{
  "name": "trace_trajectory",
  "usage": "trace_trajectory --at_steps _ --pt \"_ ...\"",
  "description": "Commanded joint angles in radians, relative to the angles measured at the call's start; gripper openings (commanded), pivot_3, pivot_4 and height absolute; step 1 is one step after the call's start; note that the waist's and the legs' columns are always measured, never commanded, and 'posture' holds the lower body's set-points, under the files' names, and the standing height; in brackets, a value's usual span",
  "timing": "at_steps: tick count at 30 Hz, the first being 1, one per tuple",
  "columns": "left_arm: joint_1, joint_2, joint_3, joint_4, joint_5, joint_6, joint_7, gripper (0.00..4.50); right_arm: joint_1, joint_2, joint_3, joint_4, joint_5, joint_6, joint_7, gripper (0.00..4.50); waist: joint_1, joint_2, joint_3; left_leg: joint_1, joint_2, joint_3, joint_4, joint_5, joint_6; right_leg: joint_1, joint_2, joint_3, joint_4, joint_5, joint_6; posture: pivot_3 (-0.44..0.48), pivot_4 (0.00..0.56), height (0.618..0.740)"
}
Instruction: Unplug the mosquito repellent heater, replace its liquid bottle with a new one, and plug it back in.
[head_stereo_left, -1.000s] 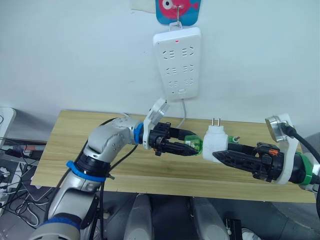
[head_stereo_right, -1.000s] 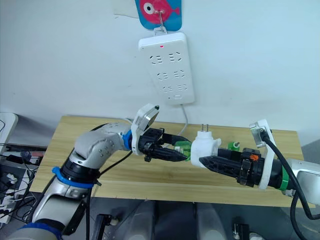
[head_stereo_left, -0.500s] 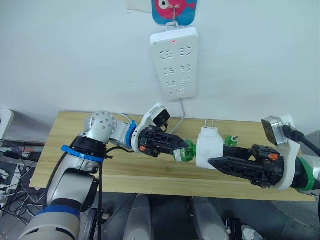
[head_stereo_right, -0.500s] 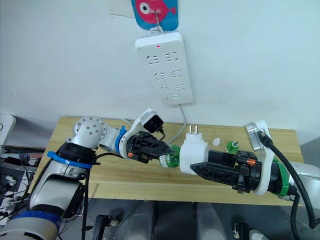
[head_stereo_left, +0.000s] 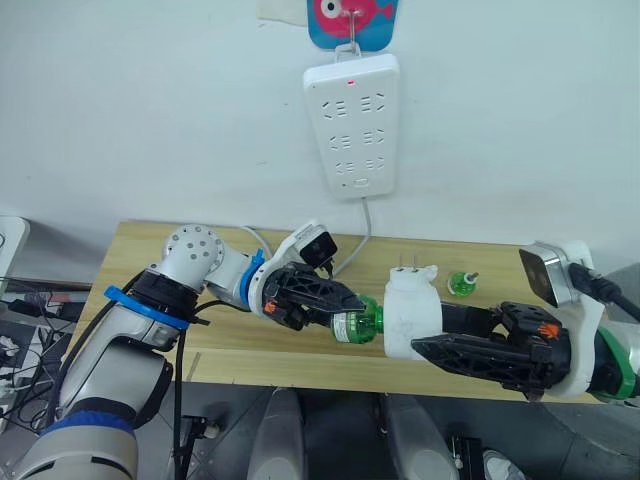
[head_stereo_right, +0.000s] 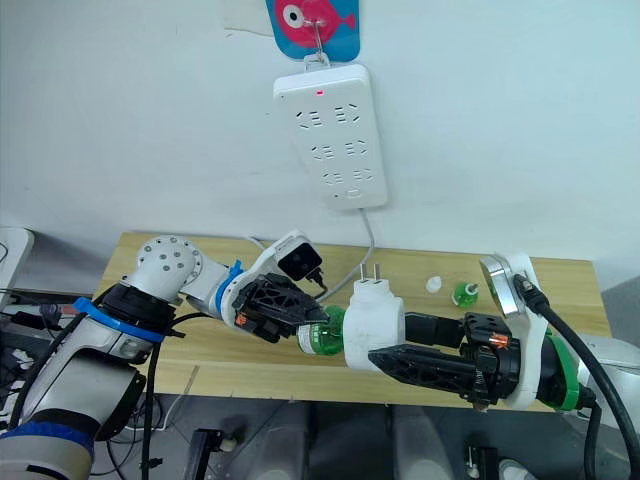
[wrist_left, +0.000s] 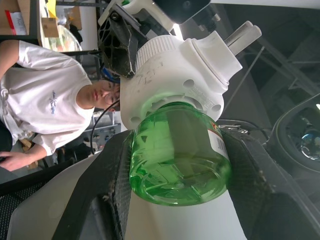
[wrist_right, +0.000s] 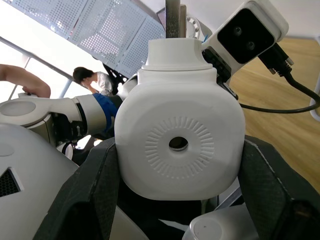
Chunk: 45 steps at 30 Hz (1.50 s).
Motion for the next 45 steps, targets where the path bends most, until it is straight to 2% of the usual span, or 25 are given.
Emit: trace_trajectory --at_steps 1,2,3,4,5,7,11,15,19,20,22,24,25,27,28,32,36,40,45 --pt "-0.025 -0.028 0.011 -0.013 -0.018 0.004 0.03 3.19 -0.001 -0.003 0.006 -0.089 0.043 0.014 0.045 2.98 0.002 0.0 0.0 0.0 0.0 0.0 0.0 0.0 0.0 0.0 0.0 0.0 0.0 0.0 0.0 0.003 0.337 0.74" --pt "-0.027 -0.03 0.012 -0.007 -0.021 0.004 0.034 3.5 -0.001 -0.001 0.008 -0.088 0.043 0.012 0.043 2.98 0.002 0.0 0.0 0.0 0.0 0.0 0.0 0.0 0.0 0.0 0.0 0.0 0.0 0.0 0.0 0.003 0.337 0.74" --pt "-0.027 -0.034 0.02 -0.006 -0.018 0.004 0.042 3.57 -0.005 0.002 0.014 -0.089 0.043 0.007 0.038 2.98 0.001 0.0 0.0 0.0 0.0 0.0 0.0 0.0 0.0 0.0 0.0 0.0 0.0 0.0 0.0 0.008 0.34 0.74" --pt "-0.027 -0.036 0.027 -0.005 -0.016 0.004 0.048 3.91 -0.011 0.004 0.021 -0.09 0.043 0.0 0.032 2.98 0.001 0.0 0.0 -0.001 0.0 0.0 0.0 0.0 0.0 0.0 0.0 0.0 0.0 0.0 0.0 0.008 0.34 0.74" --pt "-0.024 -0.037 0.034 -0.009 -0.011 0.004 0.053 3.97 -0.017 0.006 0.028 -0.093 0.043 -0.008 0.025 2.98 0.001 0.0 0.0 0.0 -0.001 0.0 0.0 0.0 0.0 0.0 0.0 0.0 0.0 0.0 0.0 0.012 0.339 0.74" --pt "-0.022 -0.038 0.041 -0.013 -0.01 0.004 0.06 4.49 -0.031 0.013 0.047 -0.096 0.043 -0.028 0.01 2.98 0.0 0.0 0.0 0.0 -0.001 0.0 0.0 0.0 0.0 0.0 0.0 0.0 0.001 0.0 0.0 0.012 0.339 0.74" --pt "-0.013 -0.045 0.081 -0.009 0.035 0.004 0.072 4.49 -0.056 0.021 0.072 -0.091 0.043 -0.052 -0.008 2.98 0.0 0.0 0.0 0.0 -0.001 0.0 0.0 0.0 0.0 0.0 0.0 0.0 0.001 0.0 0.0 0.015 0.346 0.74" --pt "-0.055 -0.052 0.181 0.07 0.145 -0.006 0.058 4.49 -0.026 0.023 0.046 -0.069 0.043 -0.045 -0.018 2.98 0.001 0.0 0.0 0.0 -0.001 0.0 0.001 0.0 0.0 0.0 0.0 0.0 0.001 0.0 0.0 0.014 0.345 0.74" --pt "-0.06 -0.017 0.242 0.039 0.244 -0.019 0.019 4.49 0.107 0.046 -0.058 -0.035 0.043 0.003 -0.002 2.98 0.002 -0.001 0.0 -0.001 -0.001 0.0 0.0 0.0 0.0 0.0 0.0 0.0 0.0 0.0 0.0 0.034 0.351 0.74" --pt "-0.037 0.014 0.231 -0.021 0.301 -0.072 -0.026 4.49 0.132 0.054 -0.087 -0.019 0.043 0.018 0.001 2.98 0.003 -0.001 0.0 -0.001 -0.001 0.0 0.0 0.0 0.0 0.0 -0.001 0.0 0.0 0.0 0.0 0.034 0.35 0.74" --pt "0.013 0.058 0.205 -0.147 0.457 -0.272 -0.116 4.49 0.183 0.081 -0.139 0.012 0.043 0.041 0.004 2.98 0.002 -0.001 0.0 -0.001 -0.001 0.0 0.0 0.0 -0.001 -0.001 -0.001 0.001 0.0 0.0 0.0 0.036 0.351 0.74" --pt "0.045 0.055 0.212 -0.214 0.572 -0.442 -0.153 4.49 0.222 0.107 -0.175 0.033 0.043 0.061 0.011 2.98 0.005 -0.001 0.0 0.0 -0.001 0.001 -0.001 0.002 -0.003 -0.001 -0.001 0.001 0.001 0.0 0.0 0.041 0.354 0.74" --pt "0.077 0.044 0.22 -0.26 0.662 -0.59 -0.164 4.49 0.245 0.121 -0.191 0.041 0.043 0.073 0.023 2.98 0.009 -0.001 0.0 0.0 -0.001 0.001 -0.001 0.002 -0.004 -0.001 -0.001 0.001 0.001 0.0 0.0 0.04 0.356 0.74" --pt "0.185 0.034 0.241 -0.373 0.844 -0.954 -0.263 4.49 0.284 0.142 -0.212 0.053 0.043 0.095 0.048 2.98 0.013 -0.001 0.0 0.0 -0.001 0.002 -0.001 0.002 -0.004 -0.001 -0.002 0.002 0.0 0.0 0.0 0.042 0.356 0.74" --pt "0.221 0.029 0.249 -0.403 0.895 -1.067 -0.304 4.49 0.294 0.147 -0.218 0.056 0.043 0.102 0.056 2.98 0.013 -0.001 0.0 0.0 -0.001 0.003 -0.001 0.002 -0.004 0.0 -0.003 0.002 -0.001 0.0 0.0 0.044 0.356 0.74" --pt "0.308 -0.074 0.345 -0.417 0.985 -1.483 -0.414 4.49 0.303 0.166 -0.219 0.091 0.043 0.135 0.083 2.98 0.025 -0.001 0.0 0.0 -0.001 0.004 -0.002 0.002 -0.004 0.0 -0.003 0.003 -0.002 0.0 0.0 0.054 0.362 0.74" --pt "0.32 -0.209 0.394 -0.321 1.029 -1.888 -0.568 4.49 0.26 0.185 -0.191 0.113 0.043 0.15 0.073 2.98 0.033 -0.001 0.0 0.0 -0.001 0.005 -0.001 0.001 -0.002 0.001 -0.003 0.003 -0.002 0.0 0.0 0.055 0.366 0.74" --pt "0.285 -0.255 0.305 -0.22 1.009 -2.21 -0.576 4.49 0.215 0.224 -0.152 0.123 0.043 0.148 0.044 2.98 0.032 -0.001 0.0 0.0 -0.002 0.004 0.0 0.0 0.0 0.001 -0.003 0.003 -0.003 0.0 0.0 0.056 0.368 0.74" --pt "0.261 -0.255 0.223 -0.114 1.016 -2.396 -0.576 4.49 0.185 0.247 -0.14 0.125 0.043 0.156 0.029 2.98 0.03 -0.001 0.0 0.0 -0.002 0.004 0.0 0.0 0.001 0.001 -0.003 0.003 -0.002 0.0 0.0 0.045 0.369 0.74"
